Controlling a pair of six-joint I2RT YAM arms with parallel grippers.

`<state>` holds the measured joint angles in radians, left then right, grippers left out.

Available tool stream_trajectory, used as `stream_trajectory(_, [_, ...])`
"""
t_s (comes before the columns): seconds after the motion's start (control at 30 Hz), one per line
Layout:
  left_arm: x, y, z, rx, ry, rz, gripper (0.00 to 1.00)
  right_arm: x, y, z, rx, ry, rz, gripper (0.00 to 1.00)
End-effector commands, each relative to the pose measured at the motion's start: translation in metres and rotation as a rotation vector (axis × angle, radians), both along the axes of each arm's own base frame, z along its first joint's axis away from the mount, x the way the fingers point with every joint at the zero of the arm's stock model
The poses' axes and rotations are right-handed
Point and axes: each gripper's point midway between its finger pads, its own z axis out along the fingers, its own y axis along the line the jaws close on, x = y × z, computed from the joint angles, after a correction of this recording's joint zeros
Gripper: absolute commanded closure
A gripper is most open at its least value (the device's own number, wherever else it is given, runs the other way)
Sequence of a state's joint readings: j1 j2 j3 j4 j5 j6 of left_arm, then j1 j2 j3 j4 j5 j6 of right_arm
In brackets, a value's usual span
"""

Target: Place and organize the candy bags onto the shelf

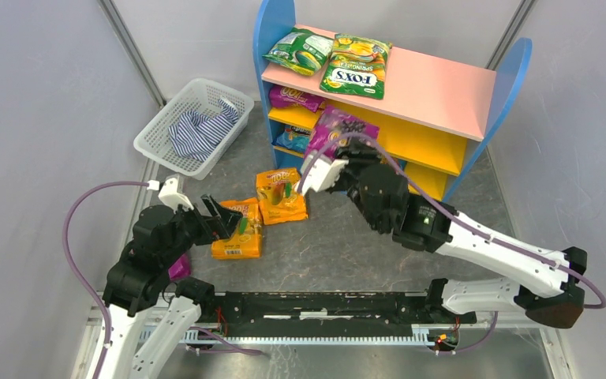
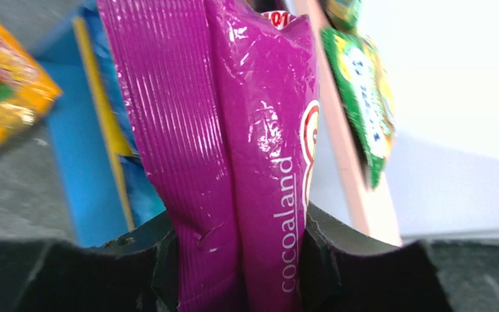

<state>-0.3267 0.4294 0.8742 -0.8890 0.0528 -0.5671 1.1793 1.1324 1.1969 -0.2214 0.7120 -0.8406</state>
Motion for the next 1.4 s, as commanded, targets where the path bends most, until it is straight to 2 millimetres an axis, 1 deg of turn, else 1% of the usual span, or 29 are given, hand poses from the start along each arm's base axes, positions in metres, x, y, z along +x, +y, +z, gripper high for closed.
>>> stream_trajectory(0.0, [0.006,0.002,0.009,0.052,-0.079,-0.030,0.04,0.030,-0.030,0.035,-0.045,-0.065,-0.118,0.73])
stream_trajectory(0.23, [0.005,0.000,0.008,0.058,-0.078,-0.048,0.03,0.059,-0.047,0.036,-0.112,-0.120,-0.210,0.74])
stream_trajectory(0.3, [0.005,0.000,0.009,0.059,-0.082,-0.048,0.03,0.069,-0.048,0.029,-0.134,-0.121,-0.210,0.74])
stream_trajectory(0.43, [0.004,-0.001,0.008,0.056,-0.081,-0.056,0.03,0.094,-0.049,0.010,-0.191,-0.108,-0.214,0.74])
stream_trajectory(0.5, [0.004,-0.002,0.008,0.056,-0.082,-0.058,0.03,0.108,-0.051,0.007,-0.188,-0.095,-0.219,0.71])
stream_trajectory(0.53, [0.004,-0.001,0.008,0.057,-0.081,-0.058,0.03,0.113,-0.050,0.005,-0.183,-0.085,-0.208,0.67])
stream_trajectory(0.6, [0.004,-0.002,0.007,0.056,-0.079,-0.061,0.03,0.119,-0.044,0.000,-0.179,-0.057,-0.179,0.54])
stream_trajectory(0.7, [0.003,-0.002,0.008,0.056,-0.082,-0.063,0.03,0.121,-0.036,-0.014,-0.200,0.000,-0.148,0.34])
stream_trajectory(0.73, [0.003,-0.002,0.008,0.056,-0.083,-0.064,0.03,0.120,-0.035,-0.019,-0.208,0.025,-0.144,0.29])
stream_trajectory(0.83, [0.001,-0.002,0.008,0.055,-0.087,-0.068,0.03,0.108,-0.031,-0.025,-0.154,0.103,-0.103,0.11])
stream_trajectory(0.9, [0.001,-0.002,0.008,0.054,-0.088,-0.071,0.03,0.099,-0.029,-0.030,-0.112,0.155,-0.073,0.08])
stream_trajectory(1.0, [0.001,-0.003,0.008,0.054,-0.087,-0.073,0.03,0.087,-0.036,-0.037,-0.039,0.188,-0.084,0.06])
stream_trajectory(1.07, [0.001,-0.004,0.007,0.055,-0.082,-0.079,0.03,0.083,-0.042,-0.036,0.011,0.183,-0.111,0.07])
stream_trajectory(1.17, [0.001,-0.005,0.006,0.057,-0.077,-0.083,0.02,0.079,-0.055,-0.034,0.055,0.171,-0.157,0.11])
stream_trajectory(1.2, [0.001,-0.004,0.006,0.056,-0.078,-0.083,0.03,0.077,-0.061,-0.032,0.069,0.161,-0.180,0.14])
stream_trajectory(1.3, [0.001,-0.004,0.006,0.055,-0.079,-0.079,0.03,0.072,-0.075,-0.028,0.115,0.117,-0.218,0.27])
stream_trajectory(1.37, [0.002,-0.004,0.007,0.054,-0.079,-0.076,0.03,0.072,-0.078,-0.029,0.134,0.084,-0.222,0.33])
